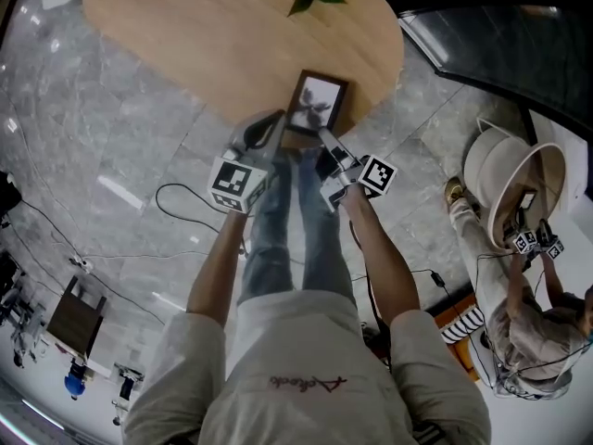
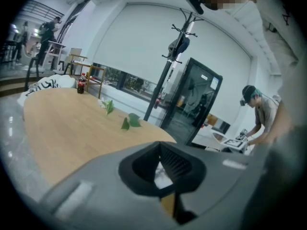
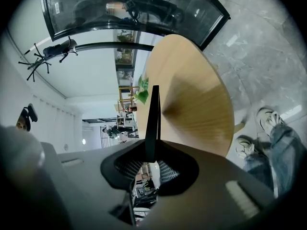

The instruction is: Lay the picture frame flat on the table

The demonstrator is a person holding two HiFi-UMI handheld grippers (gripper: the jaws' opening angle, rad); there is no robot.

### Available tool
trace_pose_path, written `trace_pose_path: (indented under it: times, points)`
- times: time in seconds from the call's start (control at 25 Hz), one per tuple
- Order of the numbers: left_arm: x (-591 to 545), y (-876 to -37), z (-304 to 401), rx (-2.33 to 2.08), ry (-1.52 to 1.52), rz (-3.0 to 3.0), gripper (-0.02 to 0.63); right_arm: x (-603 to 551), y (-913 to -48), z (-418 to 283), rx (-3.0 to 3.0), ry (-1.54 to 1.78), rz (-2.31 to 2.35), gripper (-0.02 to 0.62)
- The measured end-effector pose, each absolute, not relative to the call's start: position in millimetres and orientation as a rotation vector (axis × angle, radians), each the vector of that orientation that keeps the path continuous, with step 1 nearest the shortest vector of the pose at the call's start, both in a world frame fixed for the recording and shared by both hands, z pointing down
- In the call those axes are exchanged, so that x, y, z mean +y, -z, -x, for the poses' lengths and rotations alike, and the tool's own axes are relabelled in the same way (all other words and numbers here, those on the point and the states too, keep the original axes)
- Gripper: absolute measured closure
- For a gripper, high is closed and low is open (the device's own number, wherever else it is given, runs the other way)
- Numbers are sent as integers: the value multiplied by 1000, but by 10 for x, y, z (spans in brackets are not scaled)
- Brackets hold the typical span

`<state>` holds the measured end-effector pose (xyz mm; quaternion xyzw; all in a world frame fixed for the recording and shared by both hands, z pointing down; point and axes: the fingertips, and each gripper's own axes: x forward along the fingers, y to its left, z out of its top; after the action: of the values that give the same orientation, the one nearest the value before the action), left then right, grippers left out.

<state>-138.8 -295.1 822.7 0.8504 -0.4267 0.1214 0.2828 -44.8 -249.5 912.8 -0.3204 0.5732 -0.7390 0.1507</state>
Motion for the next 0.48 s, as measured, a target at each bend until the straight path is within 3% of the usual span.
trace_pose_path:
  times: [0.48]
  points:
    - [-2928,-8366,1427,-1131,-331,-2272,606,-3015,-9285,724,1675,2060,899,520]
